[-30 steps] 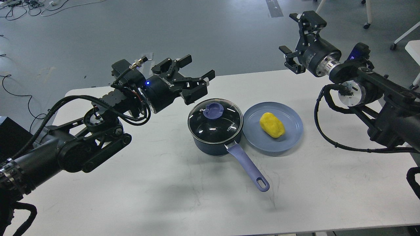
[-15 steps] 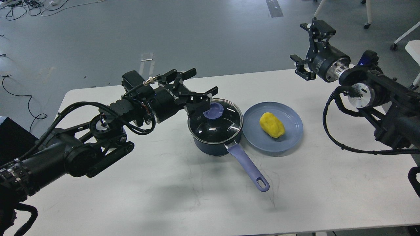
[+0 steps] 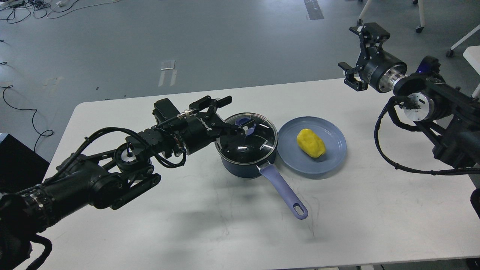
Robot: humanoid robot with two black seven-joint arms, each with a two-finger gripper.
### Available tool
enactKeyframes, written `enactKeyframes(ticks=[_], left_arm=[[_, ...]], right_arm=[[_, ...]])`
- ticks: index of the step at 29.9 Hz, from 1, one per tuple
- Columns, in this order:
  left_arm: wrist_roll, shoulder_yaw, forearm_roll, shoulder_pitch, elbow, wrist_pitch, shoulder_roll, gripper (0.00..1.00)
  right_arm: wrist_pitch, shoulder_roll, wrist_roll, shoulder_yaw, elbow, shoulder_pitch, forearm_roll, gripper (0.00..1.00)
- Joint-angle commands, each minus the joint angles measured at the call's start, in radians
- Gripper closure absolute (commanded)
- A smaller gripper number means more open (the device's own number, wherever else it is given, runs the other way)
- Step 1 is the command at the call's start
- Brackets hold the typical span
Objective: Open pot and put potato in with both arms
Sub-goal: 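Grasp the blue lid knob with the left gripper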
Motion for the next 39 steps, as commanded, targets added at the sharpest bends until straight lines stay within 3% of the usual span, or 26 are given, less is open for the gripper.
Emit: enactKeyframes(ticks=[1,8,14,24,39], left_arm=[[0.000,0.002,0.003,-0.001,0.005,0.004,-0.003,0.02],[-0.003,0.040,0.016,-0.005,0.132,0.021,-0.071,0.02],[-0.032,0.095,0.016,-0.001,0.142,0.065,-0.075,0.02],[-0.033,0.102,0.015,-0.001,0.148,0.070,-0.083,0.02],[-0.050,0.112,0.003,-0.001,0.267,0.070,-0.150,0.02]], right_arm=[[-0.004,-0.001,0.000,-0.004,0.000,-0.002,0.000,0.00],[-0.006,-0.001,0.000,-0.004,0.000,-0.004,0.000,0.00],[-0.006,-0.018,0.000,-0.004,0.001,-0.006,0.000,0.00],[-0.007,-0.026,0.000,-0.008,0.001,-0.012,0.000,0.00],[-0.007,-0.049,0.003,-0.007,0.003,-0.025,0.000,0.00]])
